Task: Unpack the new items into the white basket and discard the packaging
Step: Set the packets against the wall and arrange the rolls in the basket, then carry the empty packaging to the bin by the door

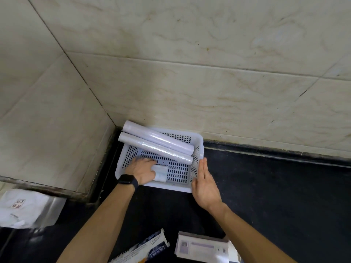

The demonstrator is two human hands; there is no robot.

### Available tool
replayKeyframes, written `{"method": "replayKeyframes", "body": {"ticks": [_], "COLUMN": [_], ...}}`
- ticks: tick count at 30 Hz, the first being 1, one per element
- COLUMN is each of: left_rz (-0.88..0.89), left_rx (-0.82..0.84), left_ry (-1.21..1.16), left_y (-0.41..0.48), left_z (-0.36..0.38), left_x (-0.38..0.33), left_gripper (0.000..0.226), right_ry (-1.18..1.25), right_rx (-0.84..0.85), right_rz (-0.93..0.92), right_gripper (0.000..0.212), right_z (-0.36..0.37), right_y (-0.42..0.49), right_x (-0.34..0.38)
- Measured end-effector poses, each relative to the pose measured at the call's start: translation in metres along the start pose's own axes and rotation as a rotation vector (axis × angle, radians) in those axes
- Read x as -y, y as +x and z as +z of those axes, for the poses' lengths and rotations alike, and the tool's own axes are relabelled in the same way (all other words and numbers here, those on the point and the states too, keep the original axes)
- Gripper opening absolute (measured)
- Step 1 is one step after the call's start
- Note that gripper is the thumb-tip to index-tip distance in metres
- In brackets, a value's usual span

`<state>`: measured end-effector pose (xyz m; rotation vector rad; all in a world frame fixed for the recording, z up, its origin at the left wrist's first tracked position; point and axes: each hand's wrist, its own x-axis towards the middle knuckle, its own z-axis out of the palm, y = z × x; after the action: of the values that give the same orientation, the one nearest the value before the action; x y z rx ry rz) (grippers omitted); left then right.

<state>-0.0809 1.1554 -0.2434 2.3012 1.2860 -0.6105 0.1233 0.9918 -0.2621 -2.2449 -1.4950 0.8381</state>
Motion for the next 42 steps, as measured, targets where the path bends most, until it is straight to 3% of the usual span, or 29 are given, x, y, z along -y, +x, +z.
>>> {"method": "replayKeyframes", "body": {"ticks": [6,10,14,18,24,26,30,34,39,42], "left_rz": [-0.013,-0.071,-0.169,-0.259,-0.397,-0.443,-0.443,-0.413,-0.341,-0.306], "left_rx": [-0.275,-0.380,-0.425,-0.354,-0.166,-0.128,-0.142,-0.227,-0.201,-0.238], "left_ry": [-0.293,-0.441,-0.466,-0.426,-0.314,-0.253,-0.160,-0.116,-0.054,-0.193], "left_y": [-0.068,-0.130,-0.177,-0.214,-0.238,-0.238,-0.234,-0.235,-0.232,-0.228], "left_z": [0.006,0.033,0.080,0.133,0.196,0.208,0.222,0.225,0.203,0.180], "left_x": [-0.011,-0.025,-0.031,-0.036,-0.038,-0.035,-0.029,-0.024,-0.008,-0.013], "left_gripper": [0.055,0.056,0.055,0.061,0.087,0.086,0.070,0.074,0.070,0.056], "right_ry": [-0.219,-0.224,-0.175,-0.148,-0.388,-0.456,-0.485,-0.511,-0.298,-0.071], "right_rx": [0.082,0.053,0.020,0.021,0.154,0.215,0.204,0.194,0.093,0.007], "right_rz": [-0.030,-0.190,-0.337,-0.420,-0.233,-0.130,-0.092,-0.076,0.018,0.098], "right_gripper": [0.069,0.063,0.062,0.059,0.091,0.099,0.088,0.078,0.075,0.076], "right_z": [-0.024,-0.042,-0.040,-0.010,0.036,0.040,0.043,0.038,0.017,-0.004], "right_y": [-0.005,-0.043,-0.099,-0.141,-0.181,-0.187,-0.191,-0.189,-0.206,-0.226], "right_x": [-0.003,0.009,0.015,-0.006,-0.056,-0.068,-0.081,-0.078,-0.060,-0.054]}}
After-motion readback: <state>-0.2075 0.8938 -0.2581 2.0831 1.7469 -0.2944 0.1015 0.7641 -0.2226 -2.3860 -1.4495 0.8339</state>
